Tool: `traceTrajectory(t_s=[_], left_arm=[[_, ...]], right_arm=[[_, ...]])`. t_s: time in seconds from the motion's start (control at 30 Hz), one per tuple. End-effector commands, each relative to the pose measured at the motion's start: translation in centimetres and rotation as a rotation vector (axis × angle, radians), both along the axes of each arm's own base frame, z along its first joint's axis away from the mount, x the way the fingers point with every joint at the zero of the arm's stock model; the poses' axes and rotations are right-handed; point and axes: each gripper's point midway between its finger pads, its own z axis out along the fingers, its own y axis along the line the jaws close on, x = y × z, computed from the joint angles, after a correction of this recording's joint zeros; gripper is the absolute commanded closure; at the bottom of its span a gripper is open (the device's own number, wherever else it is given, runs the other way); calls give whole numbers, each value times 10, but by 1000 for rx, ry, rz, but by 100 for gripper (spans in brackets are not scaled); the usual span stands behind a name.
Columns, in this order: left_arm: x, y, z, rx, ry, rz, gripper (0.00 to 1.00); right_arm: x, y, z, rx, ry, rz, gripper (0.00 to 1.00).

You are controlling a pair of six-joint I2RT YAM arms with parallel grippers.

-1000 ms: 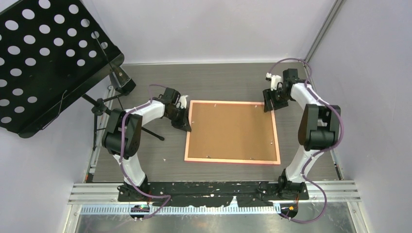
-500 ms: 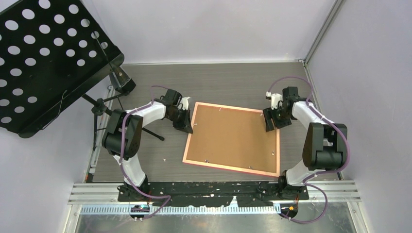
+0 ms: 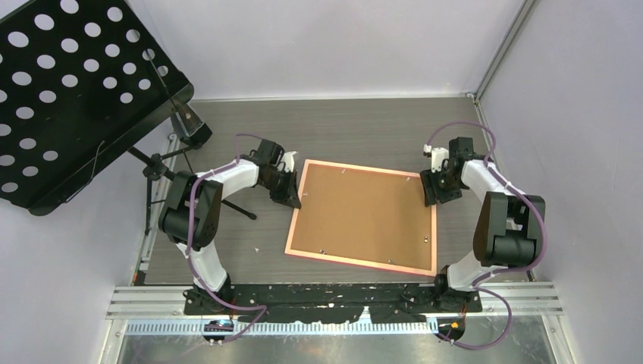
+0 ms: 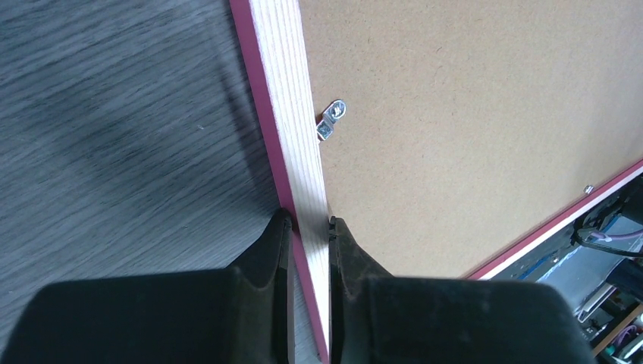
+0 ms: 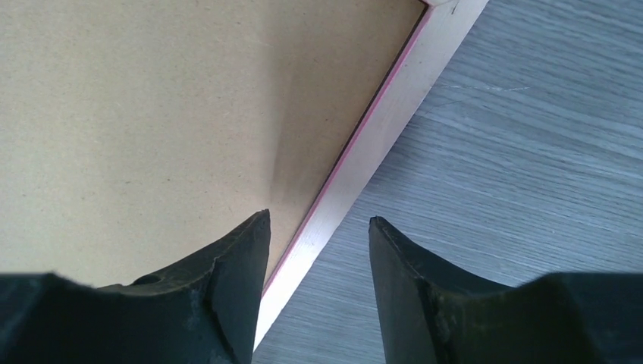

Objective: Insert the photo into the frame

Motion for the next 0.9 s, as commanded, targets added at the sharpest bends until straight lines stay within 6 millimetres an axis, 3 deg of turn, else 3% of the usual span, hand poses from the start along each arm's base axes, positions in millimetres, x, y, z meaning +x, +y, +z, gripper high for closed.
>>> traceTrajectory(t_s=[0.0, 0.23, 0.37, 0.57, 0.87], left_arm=[[-11, 1, 2, 5, -4, -43, 89], [-10, 3, 3, 14, -7, -39, 74], [-8, 5, 4, 26, -17, -37, 57], [1, 18, 11, 49, -63, 3, 41], [21, 53, 24, 117, -152, 90, 21]], right_arm=[[6, -5, -9, 3, 12, -4, 49], [21, 3, -14, 70, 28, 11, 81], [39, 9, -10, 109, 1, 40, 93], [74, 26, -3, 142, -44, 138, 94], [104, 63, -5, 131, -69, 303, 95]])
